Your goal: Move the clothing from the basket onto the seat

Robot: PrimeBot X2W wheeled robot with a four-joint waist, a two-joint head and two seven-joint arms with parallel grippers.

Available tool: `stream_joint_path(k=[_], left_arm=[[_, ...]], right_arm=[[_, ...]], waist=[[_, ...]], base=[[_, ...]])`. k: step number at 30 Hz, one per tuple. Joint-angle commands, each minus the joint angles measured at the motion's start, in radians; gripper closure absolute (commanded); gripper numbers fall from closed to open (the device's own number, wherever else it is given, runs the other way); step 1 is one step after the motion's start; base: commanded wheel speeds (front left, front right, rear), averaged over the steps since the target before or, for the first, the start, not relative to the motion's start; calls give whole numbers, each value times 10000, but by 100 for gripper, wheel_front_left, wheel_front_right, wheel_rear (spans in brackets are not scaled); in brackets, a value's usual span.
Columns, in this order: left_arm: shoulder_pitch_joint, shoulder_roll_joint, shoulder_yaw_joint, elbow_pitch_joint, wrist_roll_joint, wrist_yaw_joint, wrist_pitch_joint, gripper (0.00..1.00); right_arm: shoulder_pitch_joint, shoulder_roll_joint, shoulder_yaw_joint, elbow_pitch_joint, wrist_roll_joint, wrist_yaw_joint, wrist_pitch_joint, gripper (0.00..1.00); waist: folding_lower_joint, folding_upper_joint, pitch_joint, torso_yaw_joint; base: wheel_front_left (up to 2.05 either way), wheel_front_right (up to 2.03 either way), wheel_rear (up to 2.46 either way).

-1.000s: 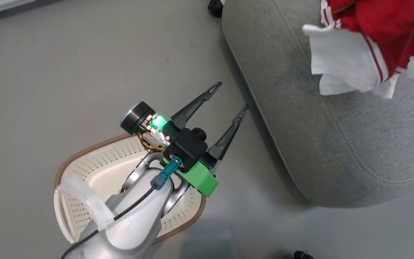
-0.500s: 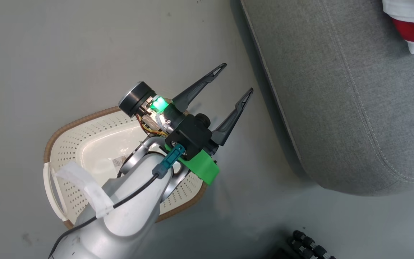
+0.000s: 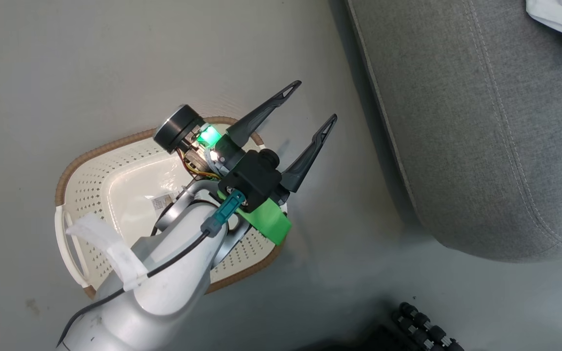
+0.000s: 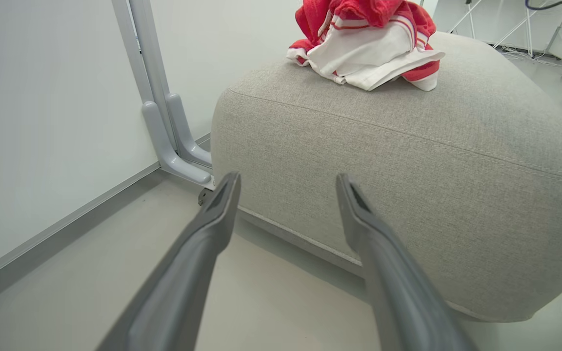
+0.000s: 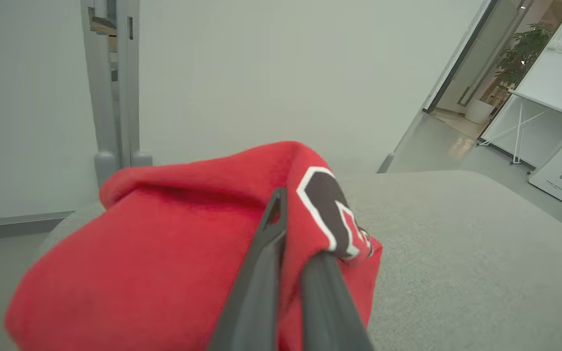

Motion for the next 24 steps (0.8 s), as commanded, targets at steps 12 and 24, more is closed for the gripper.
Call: stream_joint_path(k=[12,24], left_arm=[[-39,164,49,32,-93,129,-7,0],[833,53,319,17,-498,350,-5,0]], right_arm=[[957,639,-232,394,-62,-14,-46,0],[3008,1033,31,-791,73,-14,-47,0]], waist=[[-1,97,-366,-85],[-1,97,-2028,-297]], base=[[0,0,0],[0,0,0]])
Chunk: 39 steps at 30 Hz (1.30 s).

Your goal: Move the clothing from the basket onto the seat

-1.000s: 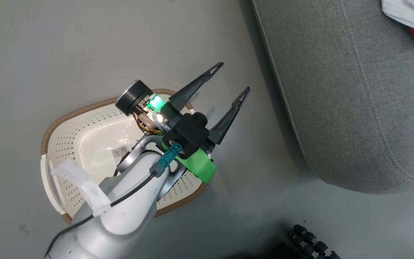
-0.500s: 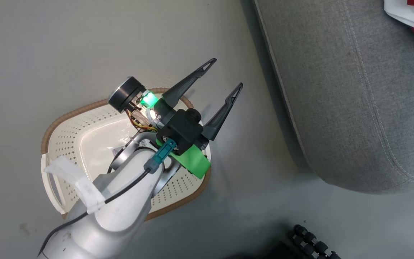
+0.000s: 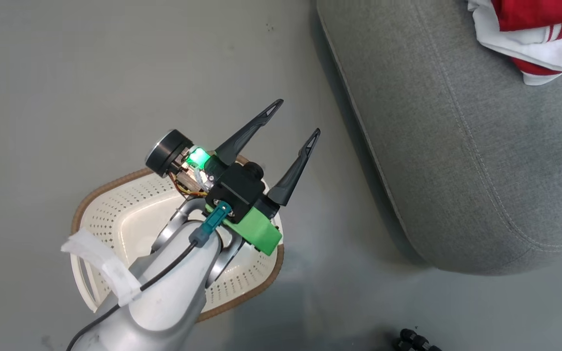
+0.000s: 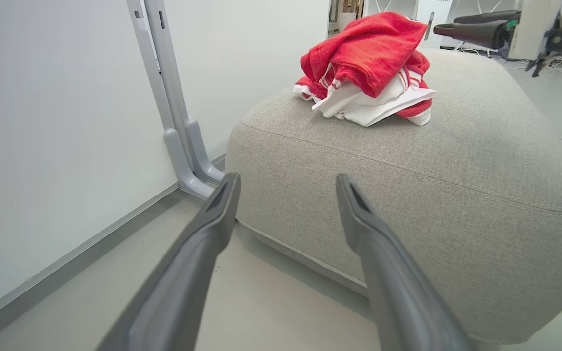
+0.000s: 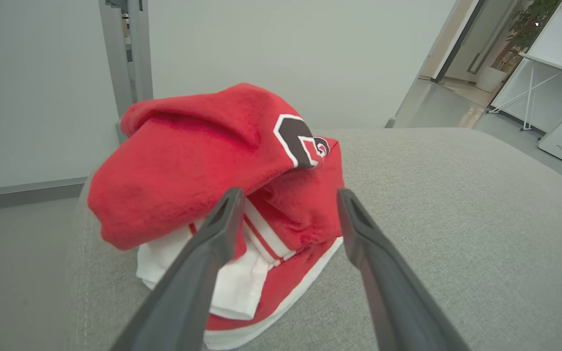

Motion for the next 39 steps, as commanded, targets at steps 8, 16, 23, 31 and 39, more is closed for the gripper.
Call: stream_joint_path(k=[8,16,23,31,39], left_arm=[[862,-99,616,-178,-381,319,-5,0],[1640,-71,1451,-409,-594,549,-3,0],[2247,-181,2079,-543,-670,648,-3,0],[3041,-297,3106,-714,-767,862,-5,0],[3942,-394,4279,-817,-799,996,-3,0]], right_arm=[[1462,-192,570,-1126,70,-14,-47,0],[2145,-180,1725,-2232,335,-13,-46,0],[2568,72,2791,-2775,549,-13,-46,0],[3128,399,3535,-2968,721,-13,-46,0],[3840,874,3689,-3152,763,-14,-46,0]], waist=[[0,97,-1611,19],[0,97,-2410,584],[0,97,-2938,1342],[0,97,-3450,2199],[0,97,-3977,2785]], base=[[0,0,0],[0,0,0],[0,0,0],[0,0,0],[0,0,0]])
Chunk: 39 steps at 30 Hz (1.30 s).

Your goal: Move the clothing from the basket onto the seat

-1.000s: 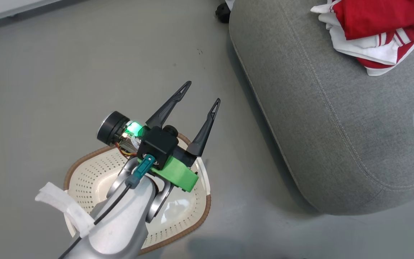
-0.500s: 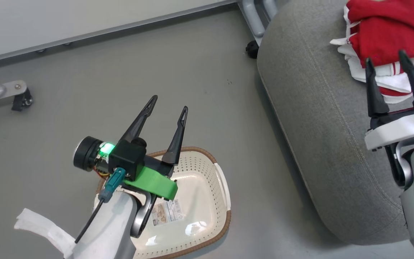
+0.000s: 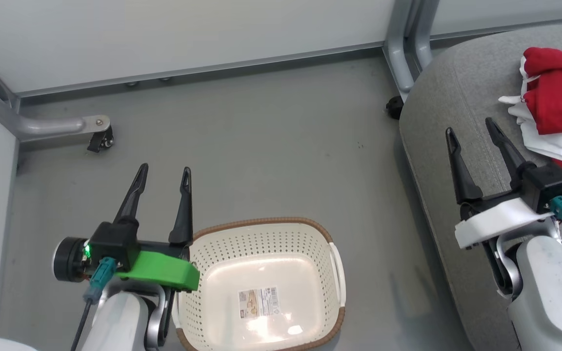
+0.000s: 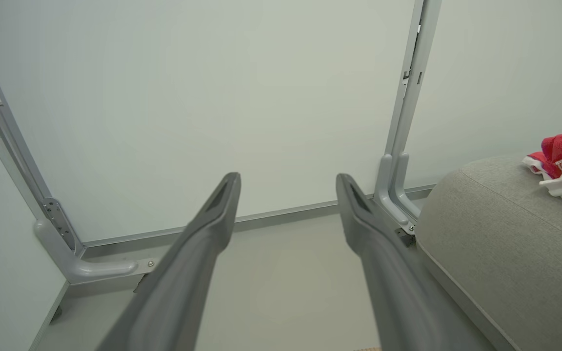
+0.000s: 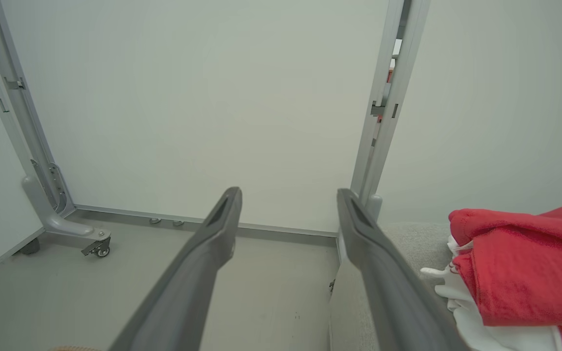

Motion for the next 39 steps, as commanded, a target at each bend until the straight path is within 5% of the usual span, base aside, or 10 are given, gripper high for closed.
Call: stream_joint_path(k=[1,12,39], left_arm=[[322,-30,173,13,-54,51,-5,0],[1506,-223,1378,-10,131,-72,-5,0],[2047,-544,1955,-99,633,-458,-5,0]], right_arm=[[313,81,-38,-75,-60,-13,-46,0],[1821,614,-248,-711,-246,-13,-46,0],[3483,1163,-441,-1454,-412,-15,-46,0]], waist=[[0,97,-451,391],[0,97,-1198,638],[0,97,-1658,558]], base=[[0,0,0],[0,0,0],[0,0,0]])
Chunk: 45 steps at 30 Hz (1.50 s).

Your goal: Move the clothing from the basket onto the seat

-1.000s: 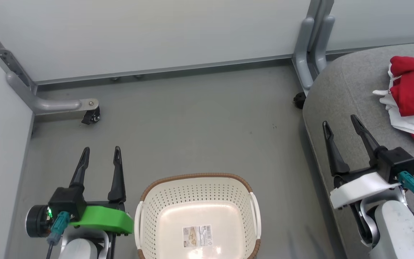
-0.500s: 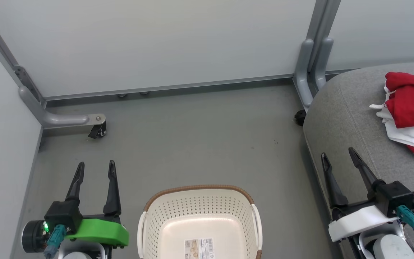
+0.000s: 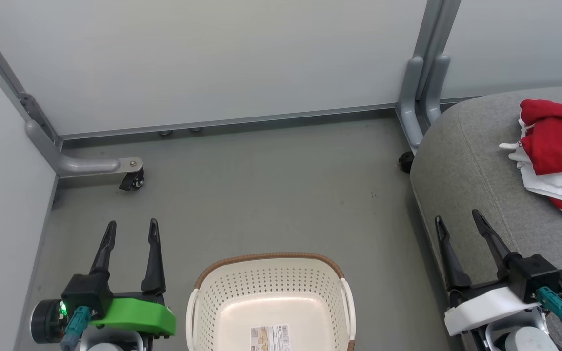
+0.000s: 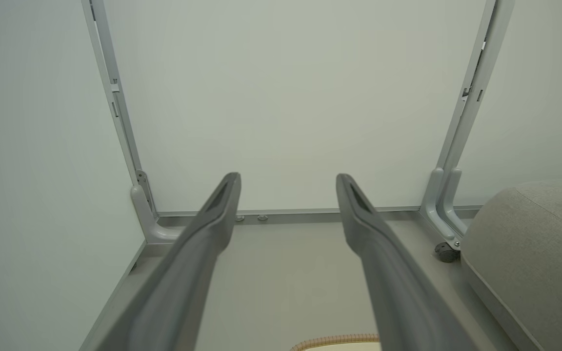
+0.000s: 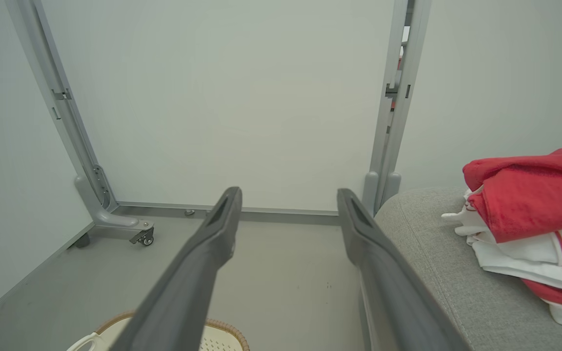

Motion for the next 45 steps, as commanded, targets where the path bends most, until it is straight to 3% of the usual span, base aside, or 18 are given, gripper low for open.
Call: stream_joint_path(k=[1,6,7,11,45], left_arm=[[153,-7,43,34,102,-45,-3,0],[66,-22,52,101,159,-54,-3,0],[3,-21,18,79,52,-30,0,100],[42,-46,10,416,-73,-35,44,100],[-249,-46,696,403,-5866,-391,1538,100]], right_arm=[[107,-8,-17,12,-60,-11,-46,0],[47,6,-15,35,-49,-11,-46,0],[1,19,2,28,2,0,0,100],[111,80,34,323,107,2,36,100],[-313,2,-394,770,6135,-1,1473,100]], waist=[[1,97,4,4],[1,97,11,18],[1,0,12,16],[1,0,12,14],[1,26,19,-135]], base=[[0,0,0],[0,0,0],[0,0,0],[0,0,0],[0,0,0]])
